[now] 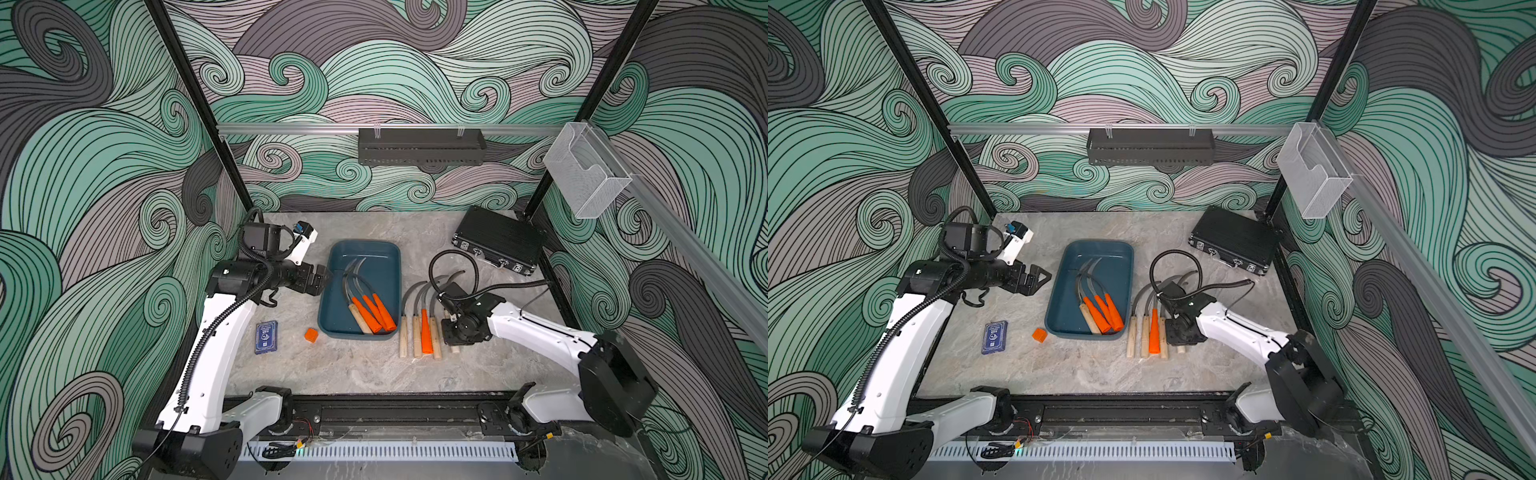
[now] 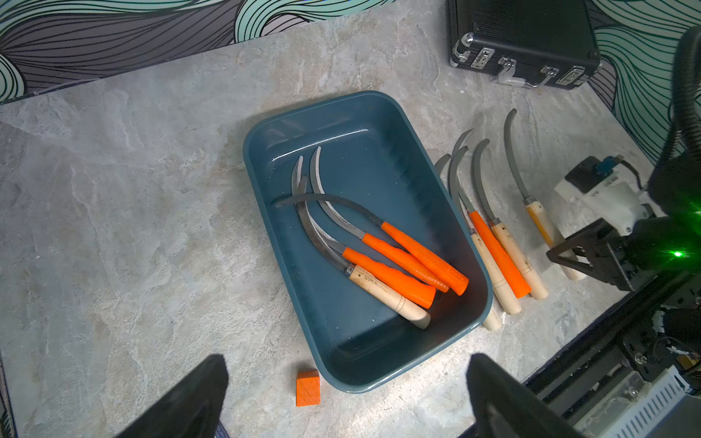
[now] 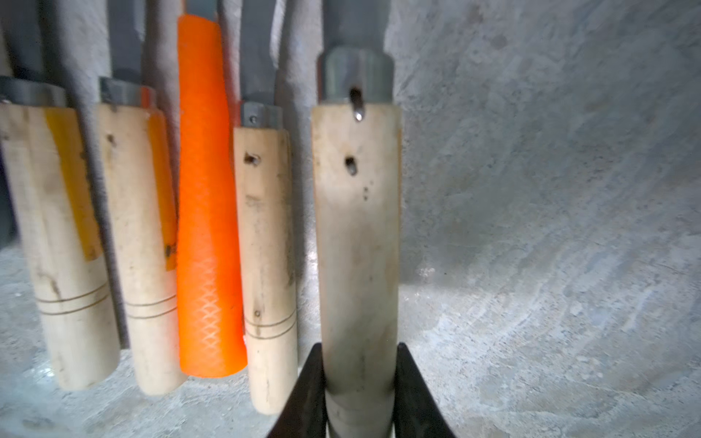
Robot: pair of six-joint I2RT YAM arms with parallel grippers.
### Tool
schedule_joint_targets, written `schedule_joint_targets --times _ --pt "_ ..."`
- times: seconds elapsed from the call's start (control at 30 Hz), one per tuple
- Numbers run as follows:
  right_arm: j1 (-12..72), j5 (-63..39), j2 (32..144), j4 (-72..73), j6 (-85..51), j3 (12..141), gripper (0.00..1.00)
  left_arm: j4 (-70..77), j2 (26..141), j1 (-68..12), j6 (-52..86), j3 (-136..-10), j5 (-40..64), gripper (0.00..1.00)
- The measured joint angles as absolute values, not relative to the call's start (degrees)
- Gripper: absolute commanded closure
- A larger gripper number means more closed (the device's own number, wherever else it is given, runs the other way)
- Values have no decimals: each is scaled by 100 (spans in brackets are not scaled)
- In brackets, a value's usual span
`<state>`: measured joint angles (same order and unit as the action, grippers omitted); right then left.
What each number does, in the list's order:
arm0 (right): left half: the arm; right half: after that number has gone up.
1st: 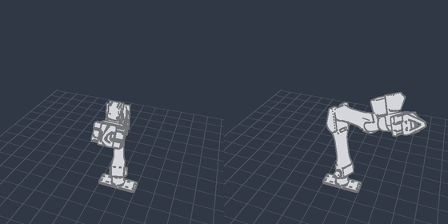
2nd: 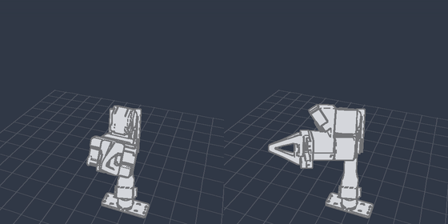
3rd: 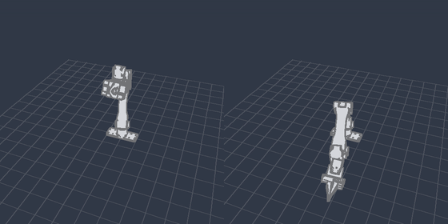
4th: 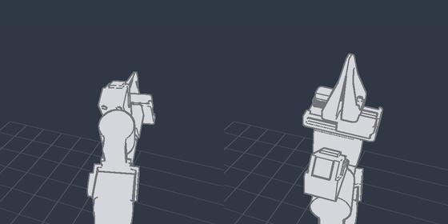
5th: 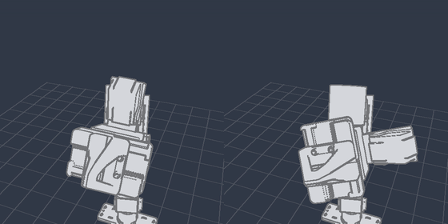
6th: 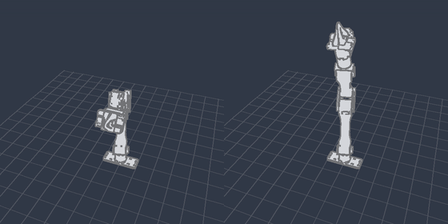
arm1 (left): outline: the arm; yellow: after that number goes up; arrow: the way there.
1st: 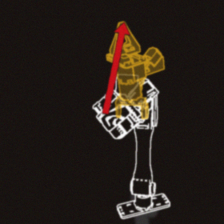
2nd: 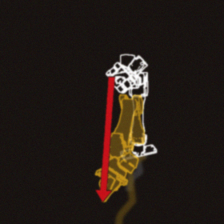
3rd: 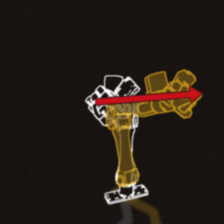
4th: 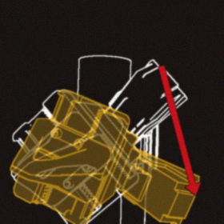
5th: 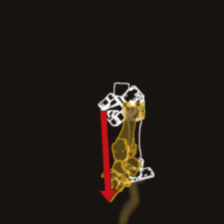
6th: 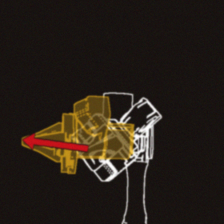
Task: Put small sickles into storage boxes
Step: Pick up the sickle at the center of the board, then place the sickle in the storage box.
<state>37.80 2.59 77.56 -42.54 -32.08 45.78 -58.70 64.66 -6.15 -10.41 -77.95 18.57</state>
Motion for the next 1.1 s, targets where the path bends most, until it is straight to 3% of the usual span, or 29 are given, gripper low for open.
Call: schedule_joint_targets --times 0.47,0.77,1.1 --pt "3566 -320 6685 -4593 -2930 4869 96 -5865 6462 -615 -934 -7944 1789 1" --pt "3566 -937 6346 -4637 -2755 5745 96 -5778 6200 -567 -777 -7808 1087 2" --pt "3872 -1387 6641 -4554 -2768 6434 96 -5771 6189 399 -615 -7771 1225 2"
